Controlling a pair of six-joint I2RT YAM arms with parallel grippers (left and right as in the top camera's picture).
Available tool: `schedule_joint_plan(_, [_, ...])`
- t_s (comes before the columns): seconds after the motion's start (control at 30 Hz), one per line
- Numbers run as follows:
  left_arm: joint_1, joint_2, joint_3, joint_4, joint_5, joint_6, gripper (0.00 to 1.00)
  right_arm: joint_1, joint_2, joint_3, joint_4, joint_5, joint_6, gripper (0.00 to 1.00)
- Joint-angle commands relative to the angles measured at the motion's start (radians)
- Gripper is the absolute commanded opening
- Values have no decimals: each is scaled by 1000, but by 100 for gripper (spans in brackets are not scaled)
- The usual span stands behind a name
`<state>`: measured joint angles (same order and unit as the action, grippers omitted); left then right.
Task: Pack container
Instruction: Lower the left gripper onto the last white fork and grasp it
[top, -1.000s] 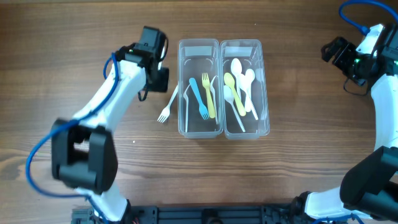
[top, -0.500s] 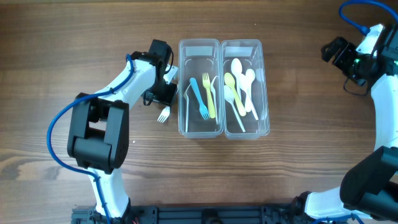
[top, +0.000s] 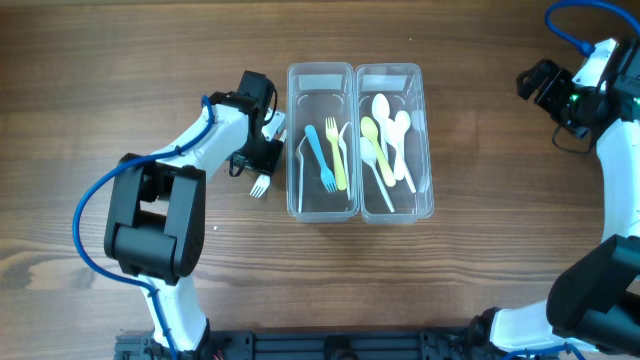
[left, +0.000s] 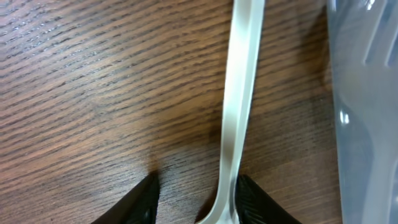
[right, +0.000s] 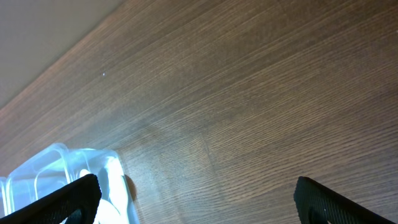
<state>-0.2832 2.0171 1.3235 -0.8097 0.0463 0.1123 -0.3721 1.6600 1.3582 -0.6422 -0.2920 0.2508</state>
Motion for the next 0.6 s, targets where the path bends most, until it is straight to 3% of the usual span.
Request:
schedule_joint_plan(0.0, [5, 35, -45, 11, 31, -50, 32, 0, -16, 14, 2, -16, 14, 100])
schedule_joint_plan(0.07, [16, 35, -45, 8, 31, -52, 23, 0, -16, 14, 2, -16, 14, 100])
schedule_joint_plan(0.27, [66, 35, -45, 6, -40, -121, 23, 0, -16, 14, 2, -16, 14, 100])
schedule_joint_plan(0.57, [147, 35, -45, 18, -40, -139, 13, 0, -16, 14, 2, -16, 14, 100])
